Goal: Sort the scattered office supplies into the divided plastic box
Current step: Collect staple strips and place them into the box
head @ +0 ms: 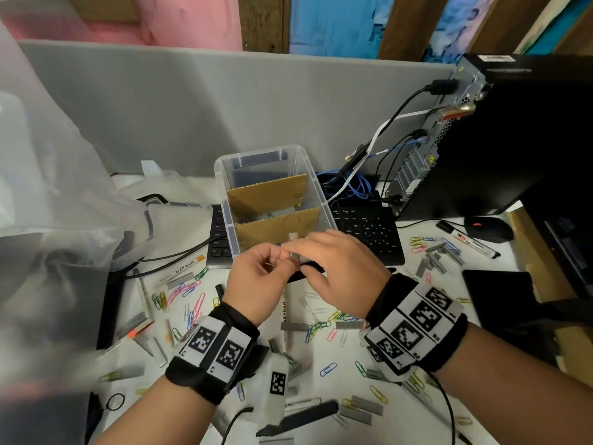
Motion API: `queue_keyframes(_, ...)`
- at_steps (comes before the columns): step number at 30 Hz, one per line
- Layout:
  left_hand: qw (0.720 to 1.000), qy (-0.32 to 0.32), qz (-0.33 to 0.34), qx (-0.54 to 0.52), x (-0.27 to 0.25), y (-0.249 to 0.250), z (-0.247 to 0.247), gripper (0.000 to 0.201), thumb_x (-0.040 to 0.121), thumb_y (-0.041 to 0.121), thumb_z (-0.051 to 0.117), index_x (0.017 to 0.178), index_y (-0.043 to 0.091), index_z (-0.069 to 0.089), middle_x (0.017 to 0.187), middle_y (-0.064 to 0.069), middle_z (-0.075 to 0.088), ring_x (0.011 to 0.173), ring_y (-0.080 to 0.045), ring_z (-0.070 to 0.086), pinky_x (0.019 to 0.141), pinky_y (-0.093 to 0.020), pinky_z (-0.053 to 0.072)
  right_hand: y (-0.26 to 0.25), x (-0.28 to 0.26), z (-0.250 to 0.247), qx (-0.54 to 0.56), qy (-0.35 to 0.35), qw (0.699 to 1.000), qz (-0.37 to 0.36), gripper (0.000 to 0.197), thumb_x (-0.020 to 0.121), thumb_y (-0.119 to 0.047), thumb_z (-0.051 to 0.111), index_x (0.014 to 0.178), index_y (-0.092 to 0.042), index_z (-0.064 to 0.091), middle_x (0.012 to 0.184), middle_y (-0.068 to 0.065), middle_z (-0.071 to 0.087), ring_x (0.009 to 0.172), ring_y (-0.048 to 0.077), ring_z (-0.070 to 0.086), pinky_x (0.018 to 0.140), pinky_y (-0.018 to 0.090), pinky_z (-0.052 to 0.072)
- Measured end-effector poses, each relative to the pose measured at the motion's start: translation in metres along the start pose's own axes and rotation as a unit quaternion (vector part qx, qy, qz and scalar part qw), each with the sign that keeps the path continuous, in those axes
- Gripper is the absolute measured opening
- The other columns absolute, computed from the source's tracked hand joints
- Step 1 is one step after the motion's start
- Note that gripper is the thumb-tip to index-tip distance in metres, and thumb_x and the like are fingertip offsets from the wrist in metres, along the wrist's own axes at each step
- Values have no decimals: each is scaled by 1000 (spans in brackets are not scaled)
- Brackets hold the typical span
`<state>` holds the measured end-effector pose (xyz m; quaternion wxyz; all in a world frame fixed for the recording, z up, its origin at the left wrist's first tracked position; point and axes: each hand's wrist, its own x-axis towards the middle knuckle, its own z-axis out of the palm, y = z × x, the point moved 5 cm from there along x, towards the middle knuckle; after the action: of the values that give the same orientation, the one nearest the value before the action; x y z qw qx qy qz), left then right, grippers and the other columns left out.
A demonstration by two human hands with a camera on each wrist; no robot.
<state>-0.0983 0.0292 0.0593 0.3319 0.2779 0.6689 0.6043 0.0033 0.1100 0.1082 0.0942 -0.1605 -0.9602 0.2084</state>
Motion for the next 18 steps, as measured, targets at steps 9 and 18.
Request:
queue_keyframes(9, 984, 11, 71, 165, 24, 19, -49, 11, 80, 18, 75, 78, 20, 64, 71, 2, 64, 65, -18, 60, 68, -29, 52, -3, 43, -15, 36, -29, 997, 60, 43, 87, 1, 41, 116, -17, 66, 101, 6, 68, 93, 19, 60, 85, 32, 49)
queue_keyframes(18, 956, 37, 34, 289, 46, -3, -85, 59, 79, 15, 75, 132, 19, 49, 128, 0, 46, 102, -15, 59, 95, -34, 49, 21, 76, 43, -64, -281, 950, 118, 40, 93, -2, 37, 123, -16, 60, 118, 14, 61, 102, 30, 60, 91, 38, 50)
